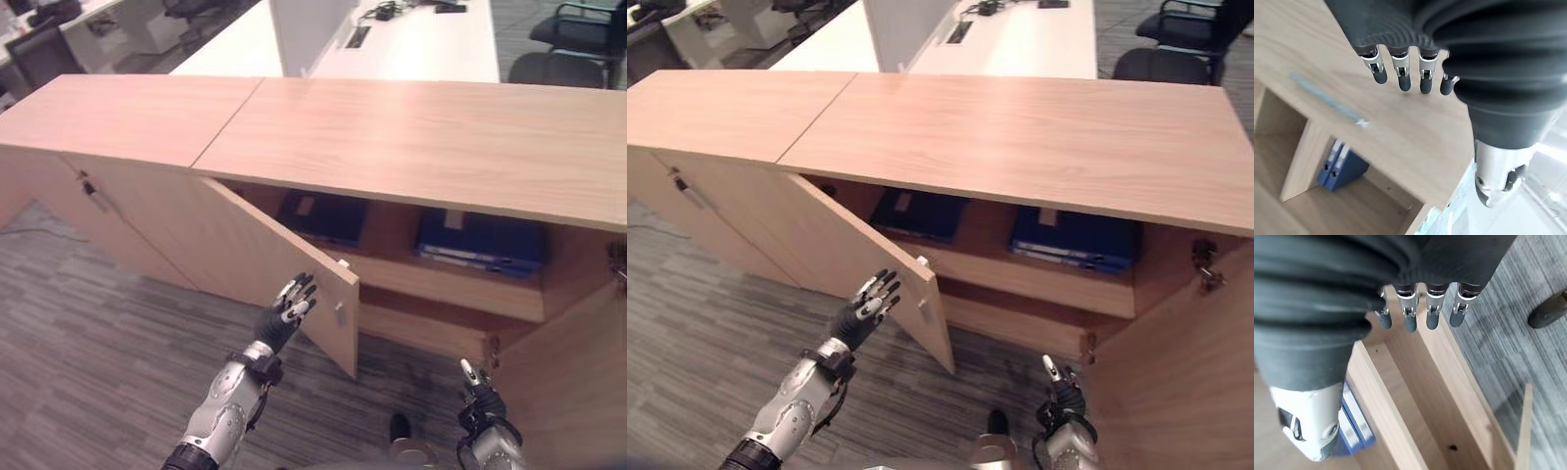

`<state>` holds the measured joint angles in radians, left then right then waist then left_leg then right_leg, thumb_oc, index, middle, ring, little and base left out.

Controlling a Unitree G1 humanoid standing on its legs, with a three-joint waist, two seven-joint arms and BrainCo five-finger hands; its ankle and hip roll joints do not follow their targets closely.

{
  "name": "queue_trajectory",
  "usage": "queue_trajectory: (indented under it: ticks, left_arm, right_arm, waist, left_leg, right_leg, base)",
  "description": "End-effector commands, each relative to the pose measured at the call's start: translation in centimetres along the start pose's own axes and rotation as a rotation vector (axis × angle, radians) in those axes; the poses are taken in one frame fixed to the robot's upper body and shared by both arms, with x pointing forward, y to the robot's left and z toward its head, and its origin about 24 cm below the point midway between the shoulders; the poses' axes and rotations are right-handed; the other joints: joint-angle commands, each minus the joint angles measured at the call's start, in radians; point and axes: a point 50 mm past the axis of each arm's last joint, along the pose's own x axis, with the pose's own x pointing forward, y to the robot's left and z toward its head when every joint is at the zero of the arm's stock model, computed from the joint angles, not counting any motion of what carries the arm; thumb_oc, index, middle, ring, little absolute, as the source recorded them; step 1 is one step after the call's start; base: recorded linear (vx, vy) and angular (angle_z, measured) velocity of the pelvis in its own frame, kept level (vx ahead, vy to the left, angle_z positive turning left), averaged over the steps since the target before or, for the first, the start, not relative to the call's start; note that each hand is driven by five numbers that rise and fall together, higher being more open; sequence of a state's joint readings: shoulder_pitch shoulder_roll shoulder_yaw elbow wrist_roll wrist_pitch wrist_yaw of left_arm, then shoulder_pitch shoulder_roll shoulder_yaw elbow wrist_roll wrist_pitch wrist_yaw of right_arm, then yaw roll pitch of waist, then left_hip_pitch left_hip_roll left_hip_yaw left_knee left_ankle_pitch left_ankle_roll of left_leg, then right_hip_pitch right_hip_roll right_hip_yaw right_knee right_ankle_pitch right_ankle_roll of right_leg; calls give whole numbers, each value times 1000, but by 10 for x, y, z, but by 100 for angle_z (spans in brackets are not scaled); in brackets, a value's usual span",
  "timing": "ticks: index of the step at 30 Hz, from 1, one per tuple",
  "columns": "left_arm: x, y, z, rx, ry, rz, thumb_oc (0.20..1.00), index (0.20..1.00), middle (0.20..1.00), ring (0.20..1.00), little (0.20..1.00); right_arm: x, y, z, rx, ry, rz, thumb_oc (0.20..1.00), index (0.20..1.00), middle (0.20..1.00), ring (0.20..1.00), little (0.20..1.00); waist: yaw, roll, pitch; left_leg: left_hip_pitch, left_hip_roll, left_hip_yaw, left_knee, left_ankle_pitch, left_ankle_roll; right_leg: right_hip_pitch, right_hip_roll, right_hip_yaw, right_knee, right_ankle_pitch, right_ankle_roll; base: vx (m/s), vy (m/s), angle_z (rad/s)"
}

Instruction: Put the empty folder in the office cabinet

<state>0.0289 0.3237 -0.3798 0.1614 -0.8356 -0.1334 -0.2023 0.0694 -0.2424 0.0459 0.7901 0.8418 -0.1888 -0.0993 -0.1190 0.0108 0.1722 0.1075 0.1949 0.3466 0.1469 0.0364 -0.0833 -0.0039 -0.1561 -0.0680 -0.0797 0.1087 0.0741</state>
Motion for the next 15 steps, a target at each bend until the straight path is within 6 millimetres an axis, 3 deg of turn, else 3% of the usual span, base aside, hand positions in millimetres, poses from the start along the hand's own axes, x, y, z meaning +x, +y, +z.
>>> queue_trajectory:
  ticks: [1, 2, 4, 5, 8, 12, 13, 15]
  left_arm:
    - [13, 0, 13, 84, -101, 30, 1000, 1000, 1000, 1000, 1000]
    - [13, 0, 13, 85, -102, 30, 1000, 1000, 1000, 1000, 1000]
    - [13, 12, 15, 140, -100, 89, 1000, 1000, 1000, 1000, 1000]
    - [11, 26, 17, 194, -96, 155, 1000, 1000, 1000, 1000, 1000]
    - [9, 35, 18, 247, -84, 195, 1000, 1000, 1000, 1000, 1000]
    - [9, 49, 17, 255, -63, 278, 1000, 1000, 1000, 1000, 1000]
    - [10, 64, 25, 299, -59, 352, 1000, 1000, 1000, 1000, 1000]
    - [12, 69, 28, 302, -66, 377, 1000, 1000, 1000, 1000, 1000]
  right_arm:
    - [5, 13, 24, -27, -100, 62, 1000, 1000, 1000, 1000, 1000]
    - [5, 13, 24, -27, -101, 62, 1000, 1000, 1000, 1000, 1000]
    - [6, 15, 26, -43, -108, 76, 1000, 1000, 1000, 1000, 1000]
    - [5, 16, 22, -51, -94, 93, 1000, 1000, 1000, 1000, 1000]
    - [1, 10, 16, -54, -75, 94, 1000, 1000, 1000, 1000, 1000]
    - [-3, 13, 12, -64, -66, 124, 1000, 1000, 1000, 1000, 1000]
    - [-5, 19, 7, -70, -49, 158, 1000, 1000, 1000, 1000, 1000]
    - [-6, 21, 5, -75, -43, 168, 1000, 1000, 1000, 1000, 1000]
  waist:
    - [35, -4, -15]
    - [34, -5, -18]
    - [64, -11, -15]
    - [65, -11, -16]
    - [58, -9, -32]
    - [33, -14, -56]
    - [11, -22, -77]
    - [7, -24, -83]
  left_leg:
    - [-115, -82, -328, -60, -36, -25]
    - [-120, -83, -328, -62, -31, -24]
    - [-179, -139, -472, -64, -19, -26]
    - [-168, -142, -494, -95, -16, -27]
    - [-127, -126, -449, -124, -13, -27]
    - [-65, -123, -398, -172, -20, -13]
    - [-21, -126, -338, -210, -25, 0]
    - [-11, -127, -319, -215, -29, 3]
  right_leg:
    - [87, 56, 27, 36, -159, 50]
    - [82, 56, 27, 36, -157, 50]
    - [86, 68, 85, 42, -158, 50]
    - [90, 82, 123, 59, -174, 49]
    - [103, 81, 140, 60, -178, 50]
    - [107, 70, 158, 68, -176, 59]
    - [98, 63, 187, 74, -169, 70]
    - [94, 60, 199, 75, -165, 75]
  base:
    - [157, -36, -117]
    - [192, -16, -98]
    - [167, 4, -104]
    - [131, 23, -165]
    - [136, 96, -142]
    - [127, 143, -23]
    - [80, 146, -45]
    - [62, 131, -50]
